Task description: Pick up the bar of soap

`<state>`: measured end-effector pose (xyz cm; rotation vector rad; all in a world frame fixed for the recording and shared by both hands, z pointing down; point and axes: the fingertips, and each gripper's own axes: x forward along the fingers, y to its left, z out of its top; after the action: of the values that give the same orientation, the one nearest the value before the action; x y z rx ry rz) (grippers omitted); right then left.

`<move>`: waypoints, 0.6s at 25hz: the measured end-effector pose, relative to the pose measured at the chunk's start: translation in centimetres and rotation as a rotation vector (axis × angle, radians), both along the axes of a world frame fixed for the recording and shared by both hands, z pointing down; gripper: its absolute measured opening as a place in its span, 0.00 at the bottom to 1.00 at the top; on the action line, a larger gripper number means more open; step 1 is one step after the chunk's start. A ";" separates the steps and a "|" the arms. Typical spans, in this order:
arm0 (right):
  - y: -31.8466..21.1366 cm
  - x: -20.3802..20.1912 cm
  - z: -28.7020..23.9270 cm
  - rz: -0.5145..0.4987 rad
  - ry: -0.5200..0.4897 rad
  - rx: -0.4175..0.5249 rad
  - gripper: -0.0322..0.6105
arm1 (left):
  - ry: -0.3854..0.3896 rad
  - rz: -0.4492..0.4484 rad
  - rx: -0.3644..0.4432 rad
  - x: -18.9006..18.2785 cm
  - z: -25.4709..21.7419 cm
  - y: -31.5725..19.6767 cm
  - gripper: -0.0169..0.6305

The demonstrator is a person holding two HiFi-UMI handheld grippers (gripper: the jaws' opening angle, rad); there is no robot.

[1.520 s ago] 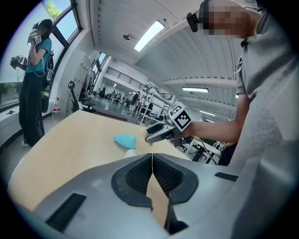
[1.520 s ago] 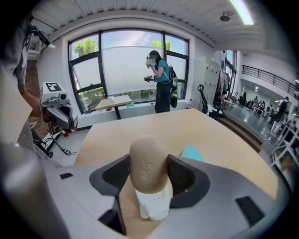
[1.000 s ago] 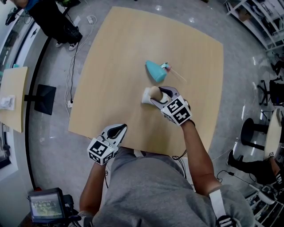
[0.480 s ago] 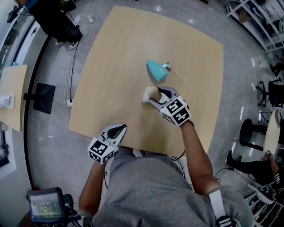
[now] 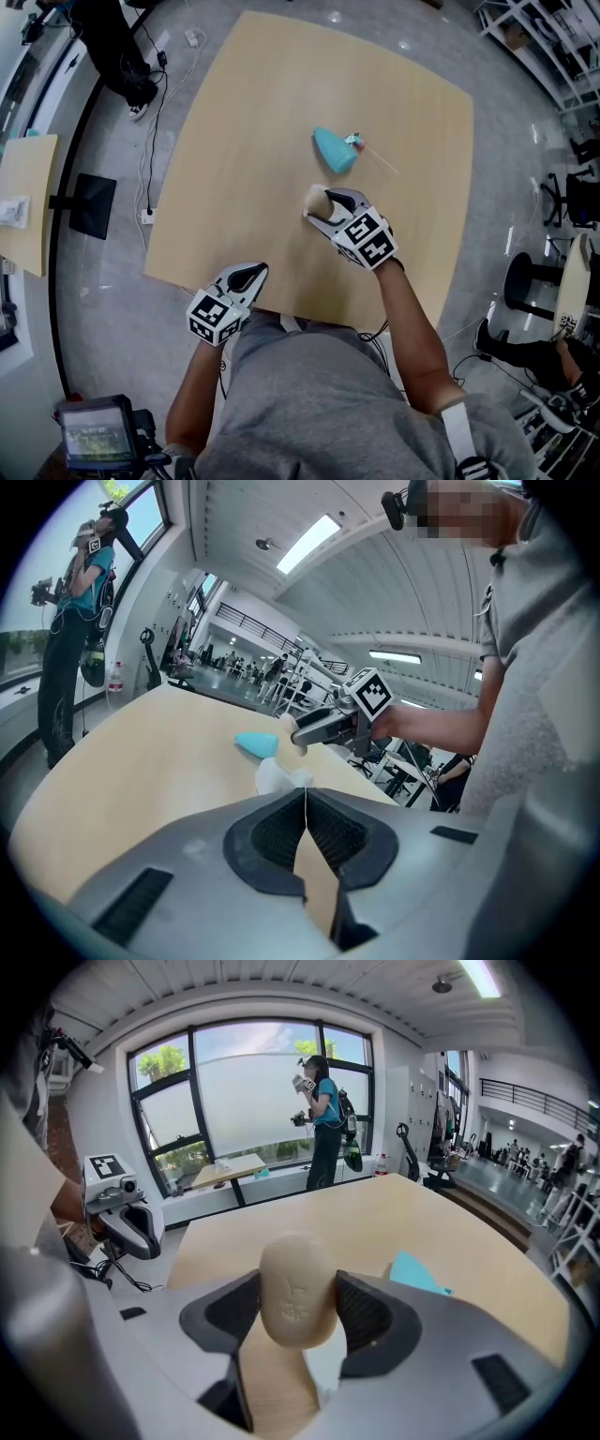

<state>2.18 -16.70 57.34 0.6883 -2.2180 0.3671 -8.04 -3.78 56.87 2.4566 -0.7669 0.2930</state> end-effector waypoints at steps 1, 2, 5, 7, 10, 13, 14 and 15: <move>0.1 -0.2 0.0 -0.002 -0.002 -0.003 0.44 | -0.001 0.000 -0.001 0.0 0.1 0.0 0.04; 0.1 -0.3 0.0 -0.005 -0.003 -0.006 0.44 | -0.003 0.000 -0.004 0.0 0.2 0.0 0.04; 0.4 -0.9 0.2 -0.022 -0.004 -0.015 0.44 | -0.005 -0.002 -0.012 0.0 0.4 0.0 0.04; 0.5 -1.4 0.3 -0.035 -0.004 -0.020 0.44 | -0.006 -0.005 -0.016 0.0 0.5 0.0 0.04; 0.7 -2.0 0.5 -0.049 -0.009 -0.030 0.44 | -0.011 -0.007 -0.021 0.1 0.6 0.0 0.04; 0.7 -2.7 0.9 -0.062 -0.012 -0.042 0.44 | -0.014 -0.009 -0.030 0.0 0.9 -0.2 0.04; 0.6 -3.1 1.1 -0.066 -0.013 -0.047 0.44 | -0.016 -0.009 -0.034 -0.2 1.1 -0.3 0.04; 0.5 -3.5 1.4 -0.070 -0.014 -0.052 0.44 | -0.018 -0.008 -0.038 -0.4 1.4 -0.5 0.04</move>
<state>-1.35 -16.21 58.72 0.5808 -2.2311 0.3935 -8.47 -4.29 58.29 2.4180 -0.7722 0.3241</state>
